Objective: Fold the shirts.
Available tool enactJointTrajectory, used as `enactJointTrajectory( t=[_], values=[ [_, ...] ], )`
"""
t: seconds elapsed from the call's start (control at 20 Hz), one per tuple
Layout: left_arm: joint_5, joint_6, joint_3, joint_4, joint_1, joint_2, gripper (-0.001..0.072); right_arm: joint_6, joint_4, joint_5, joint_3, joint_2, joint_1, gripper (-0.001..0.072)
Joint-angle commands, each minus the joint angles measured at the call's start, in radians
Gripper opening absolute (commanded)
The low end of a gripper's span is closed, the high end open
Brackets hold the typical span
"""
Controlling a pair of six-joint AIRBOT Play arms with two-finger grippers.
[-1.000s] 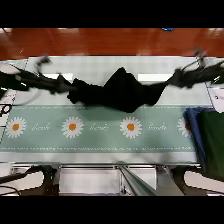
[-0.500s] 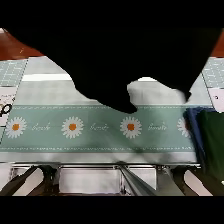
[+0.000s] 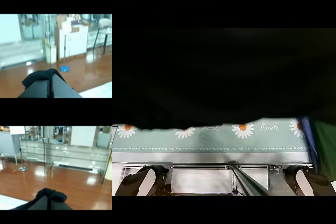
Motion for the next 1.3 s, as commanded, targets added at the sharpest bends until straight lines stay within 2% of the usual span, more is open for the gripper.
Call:
enactJointTrajectory(
  t=[0.0,0.1,0.2,0.35,0.6,0.75,0.9,1.1,1.25],
  values=[
    [0.010,-0.069,0.026,0.294,-0.130,0.055,0.0016,0.003,-0.021,0.035,0.003,0.039,0.000,0.0029],
    [0.031,-0.093,0.023,0.402,-0.158,0.049,0.0016,0.003,-0.021,0.049,-0.006,0.038,0.000,0.0029],
    [0.089,-0.111,-0.011,0.418,-0.157,0.024,0.0016,0.003,-0.021,0.065,-0.039,0.038,-0.001,0.0029],
    [0.107,-0.134,-0.076,0.360,-0.157,-0.078,0.0016,-0.012,0.016,0.069,-0.160,0.034,-0.001,0.0029],
    [0.104,-0.122,-0.114,0.178,-0.161,-0.393,0.0016,-0.101,0.071,0.045,-0.428,-0.090,0.000,0.0029],
    [0.150,-0.117,-0.114,0.159,-0.175,-0.597,0.0016,-0.161,0.092,-0.015,-0.488,-0.271,0.013,0.0029],
    [0.241,-0.111,-0.114,0.154,-0.177,-0.780,0.0016,-0.192,0.092,-0.158,-0.484,-0.485,0.062,0.0029],
    [0.255,-0.111,-0.114,0.133,-0.177,-0.967,0.0017,-0.170,0.129,-0.319,-0.401,-0.816,0.077,0.0029],
    [0.222,-0.118,-0.114,0.118,-0.178,-1.063,0.0017,-0.119,0.137,-0.347,-0.298,-1.027,0.077,0.0029]
  ],
)
